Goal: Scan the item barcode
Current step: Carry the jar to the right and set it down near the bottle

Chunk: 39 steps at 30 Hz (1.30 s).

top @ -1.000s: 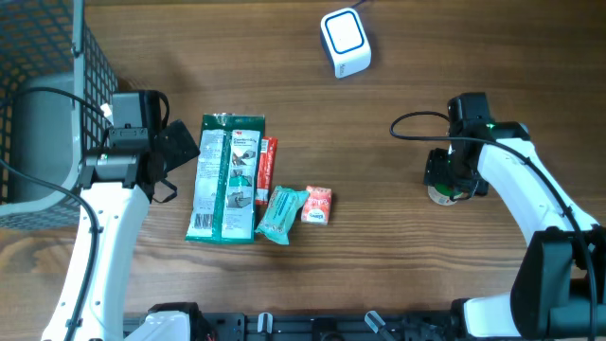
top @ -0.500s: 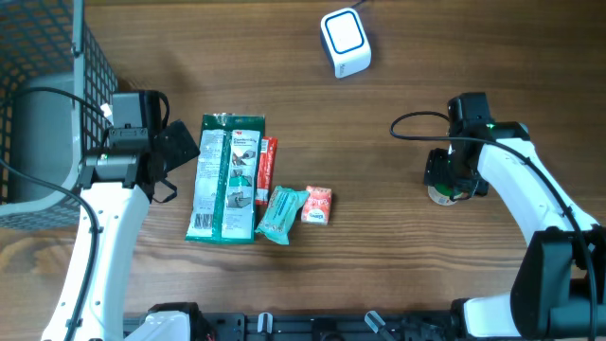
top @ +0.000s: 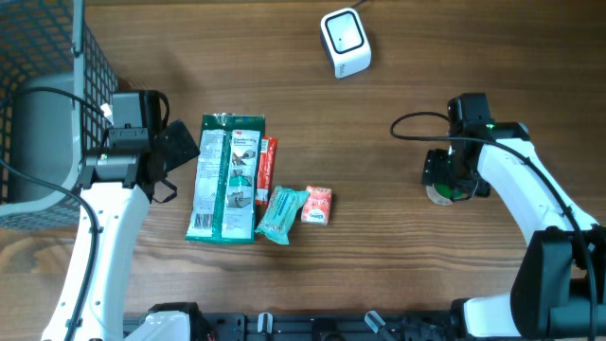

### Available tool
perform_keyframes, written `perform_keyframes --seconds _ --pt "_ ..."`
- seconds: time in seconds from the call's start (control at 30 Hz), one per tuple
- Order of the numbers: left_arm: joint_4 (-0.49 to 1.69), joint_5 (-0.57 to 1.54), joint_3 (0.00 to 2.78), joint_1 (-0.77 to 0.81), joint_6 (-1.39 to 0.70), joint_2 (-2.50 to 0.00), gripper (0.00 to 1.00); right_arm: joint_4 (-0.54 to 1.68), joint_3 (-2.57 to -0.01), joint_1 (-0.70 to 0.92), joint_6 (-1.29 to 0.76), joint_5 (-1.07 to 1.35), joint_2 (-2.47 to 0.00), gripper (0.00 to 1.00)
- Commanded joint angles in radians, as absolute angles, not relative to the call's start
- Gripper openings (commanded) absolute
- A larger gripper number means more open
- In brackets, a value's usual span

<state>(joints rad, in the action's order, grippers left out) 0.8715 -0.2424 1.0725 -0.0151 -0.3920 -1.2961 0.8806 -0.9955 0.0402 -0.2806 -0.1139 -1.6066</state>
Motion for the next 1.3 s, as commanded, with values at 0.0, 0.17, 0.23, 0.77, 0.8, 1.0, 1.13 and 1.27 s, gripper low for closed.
perform_keyframes --seconds 0.0,0.17,0.23,0.77,0.8,1.0,1.13,1.27 --pt "0.869 -0.255 1.082 -0.019 -0.405 -1.298 1.00 0.893 -1.010 0.039 -0.288 -0.135 -1.610 0.78" --pt "0.869 -0.255 1.082 -0.019 -0.405 -1.298 1.00 0.936 -1.055 0.039 -0.288 -0.135 -1.567 0.82" --pt "0.869 -0.255 1.082 -0.019 -0.405 -1.298 1.00 0.935 -1.055 0.039 -0.287 -0.135 -1.553 0.85" --pt "0.869 -0.255 1.082 -0.019 -0.405 -1.298 1.00 0.974 -1.246 0.043 -0.288 -0.098 -1.540 0.84" --pt "0.869 -0.255 1.082 -0.019 -0.405 -1.298 1.00 0.988 -1.289 0.045 -0.287 -0.063 -1.540 0.82" --pt "0.869 -0.255 1.082 -0.019 -0.405 -1.298 1.00 0.948 -1.382 0.139 -0.237 0.355 -1.546 0.63" --pt "0.869 -0.255 1.082 -0.019 -0.405 -1.298 1.00 0.916 -1.338 0.254 -0.275 0.420 -1.556 0.53" --pt "0.869 -0.255 1.082 -0.019 -0.405 -1.298 1.00 0.866 -1.253 0.368 -0.371 0.420 -1.556 0.45"
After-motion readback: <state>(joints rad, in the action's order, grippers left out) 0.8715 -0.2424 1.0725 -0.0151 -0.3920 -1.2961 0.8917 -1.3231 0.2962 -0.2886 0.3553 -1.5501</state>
